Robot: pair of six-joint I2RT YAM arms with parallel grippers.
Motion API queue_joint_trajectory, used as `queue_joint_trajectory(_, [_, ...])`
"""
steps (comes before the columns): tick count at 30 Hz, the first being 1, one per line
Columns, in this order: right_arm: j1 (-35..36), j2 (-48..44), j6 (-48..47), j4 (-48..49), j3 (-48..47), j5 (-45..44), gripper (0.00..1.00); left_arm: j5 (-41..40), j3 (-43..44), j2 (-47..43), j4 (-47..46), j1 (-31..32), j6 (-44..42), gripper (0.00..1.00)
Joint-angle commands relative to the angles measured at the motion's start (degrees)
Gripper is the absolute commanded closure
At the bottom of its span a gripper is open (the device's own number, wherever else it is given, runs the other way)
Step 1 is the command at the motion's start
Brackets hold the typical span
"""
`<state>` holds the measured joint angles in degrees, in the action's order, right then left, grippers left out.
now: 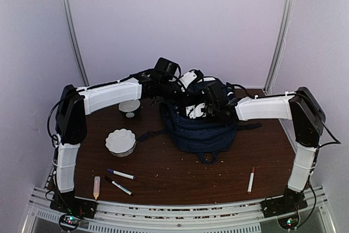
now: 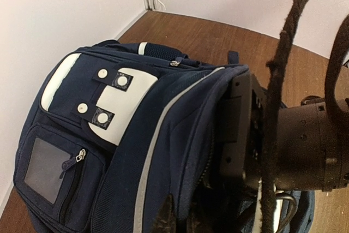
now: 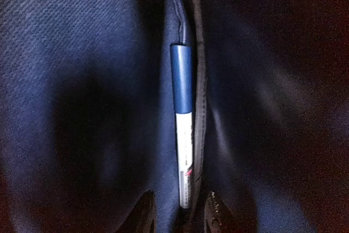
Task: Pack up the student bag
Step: Place the pen in the upper front pocket of the bag, then pick up the pen from the upper front pocket of the bag.
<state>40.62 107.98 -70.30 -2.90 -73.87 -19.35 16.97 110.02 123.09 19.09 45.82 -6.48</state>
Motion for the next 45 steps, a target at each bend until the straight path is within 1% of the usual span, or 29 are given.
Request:
queue_joint_trajectory(1, [-0.28, -5.10, 4.60, -1.21, 2.05, 1.23, 0.68, 4.18, 0.10, -6.37, -10.02, 0.70, 1.39, 1.00])
queue_joint_trajectory(7, [0.07, -14.50, 10.04, -13.49, 5.44, 10.88, 0.67, 3.60, -0.48, -5.49, -10.83, -0.18, 2.83, 1.00])
queue_joint_trajectory(11, [0.07, -19.45, 15.92, -28.14, 4.01, 20.03, 0.66, 3.35, -1.45, -4.83, -11.34, -0.63, 3.73, 1.00])
queue_joint_trajectory(15, [0.06, -22.41, 17.01, -41.19, 5.85, 28.59, 0.65, 3.51, -2.43, -4.20, -12.53, -1.04, 5.16, 1.00])
queue_joint_trajectory(18, [0.00, -24.15, 16.97, -48.92, 7.99, 33.01, 0.67, 3.59, -2.31, -3.74, -12.35, -1.17, 5.55, 1.00])
queue_joint_trajectory(20, [-0.01, -26.18, 15.29, -53.34, 10.22, 33.71, 0.67, 3.67, -2.43, -3.66, -12.16, -1.26, 5.44, 1.00])
queue_joint_trajectory(26, [-0.19, -32.62, 9.22, -63.10, 18.28, 30.09, 0.70, 3.86, -2.86, -3.70, -11.97, -1.47, 5.42, 1.00])
queue_joint_trajectory(30, [-0.18, -35.65, 5.49, -66.15, 23.24, 26.43, 0.68, 4.01, -3.21, -3.69, -12.27, -1.61, 5.66, 1.00])
queue_joint_trajectory(33, [-0.03, -36.64, 2.53, -66.37, 26.11, 24.39, 0.65, 4.20, -3.57, -3.67, -12.32, -1.61, 5.94, 1.00])
queue_joint_trajectory(36, [0.65, -36.41, 1.55, -66.01, 27.51, 23.93, 0.63, 4.30, -3.70, -3.73, -12.16, -1.63, 5.96, 1.00])
queue_joint_trajectory(40, [2.57, -35.69, 1.48, -63.43, 29.37, 22.56, 0.60, 4.38, -3.58, -3.75, -11.89, -1.75, 5.95, 1.00])
queue_joint_trajectory(45, [5.13, -34.79, 3.23, -56.97, 32.25, 20.16, 0.60, 4.28, -3.42, -3.76, -11.80, -1.87, 5.78, 1.00])
